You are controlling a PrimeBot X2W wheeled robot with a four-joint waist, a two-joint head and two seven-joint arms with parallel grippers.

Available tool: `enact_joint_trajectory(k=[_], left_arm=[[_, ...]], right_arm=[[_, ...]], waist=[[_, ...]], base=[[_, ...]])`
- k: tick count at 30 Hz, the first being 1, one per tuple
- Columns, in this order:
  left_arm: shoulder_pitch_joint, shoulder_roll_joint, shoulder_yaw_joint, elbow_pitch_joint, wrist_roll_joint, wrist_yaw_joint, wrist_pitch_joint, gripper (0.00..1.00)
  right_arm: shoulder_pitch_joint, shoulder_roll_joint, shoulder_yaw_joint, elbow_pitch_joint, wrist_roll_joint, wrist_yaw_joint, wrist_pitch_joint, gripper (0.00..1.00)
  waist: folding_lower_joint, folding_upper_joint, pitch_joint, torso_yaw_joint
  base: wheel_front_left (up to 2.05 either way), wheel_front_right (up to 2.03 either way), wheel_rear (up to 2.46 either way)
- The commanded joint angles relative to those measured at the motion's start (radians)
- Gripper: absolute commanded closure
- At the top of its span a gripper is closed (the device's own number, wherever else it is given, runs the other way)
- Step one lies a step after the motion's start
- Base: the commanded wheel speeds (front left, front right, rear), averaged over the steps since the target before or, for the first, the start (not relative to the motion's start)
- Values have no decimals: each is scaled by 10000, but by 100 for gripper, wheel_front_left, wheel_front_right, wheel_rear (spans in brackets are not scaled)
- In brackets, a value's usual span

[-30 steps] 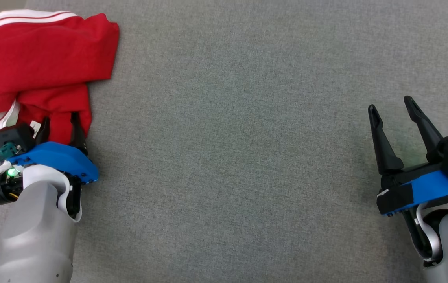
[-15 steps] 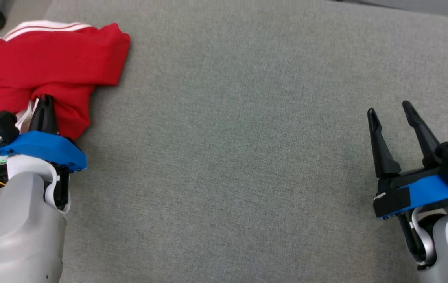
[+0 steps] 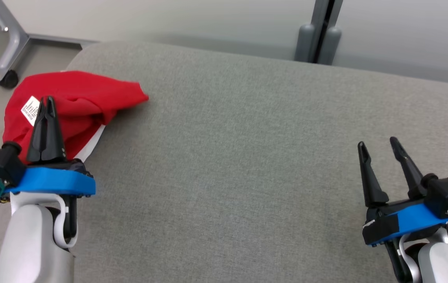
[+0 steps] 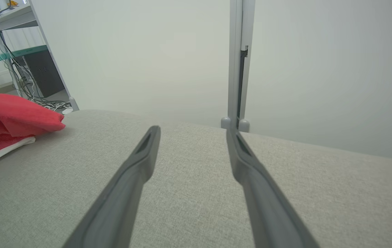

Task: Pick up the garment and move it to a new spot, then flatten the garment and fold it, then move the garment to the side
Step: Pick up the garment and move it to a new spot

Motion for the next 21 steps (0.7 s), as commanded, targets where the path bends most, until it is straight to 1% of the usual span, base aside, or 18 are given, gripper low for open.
enact_joint_trajectory(k=[1,8,12,16,21], left_arm=[[155,-16,-55,-334,89,24,-45,100],[937,-327,-966,-2780,519,-29,100,100],[740,-476,-1943,-3797,601,-72,462,100],[266,-660,-3192,-4260,427,-129,827,100],[-570,-824,-5096,-4014,122,-113,1053,100]], right_arm=[[152,63,-2,23,52,5,-50,0],[371,221,13,-61,95,5,-137,0],[329,298,25,-154,117,5,-197,0],[111,343,97,-231,143,5,-270,0],[-30,384,68,-217,245,3,-425,0]], waist=[[3,2,-342,-280],[3,2,-803,-812],[3,2,-766,-1355],[3,2,-512,-2185],[3,2,18,-3313]], base=[[0,0,0],[0,0,0],[0,0,0],[0,0,0],[0,0,0]])
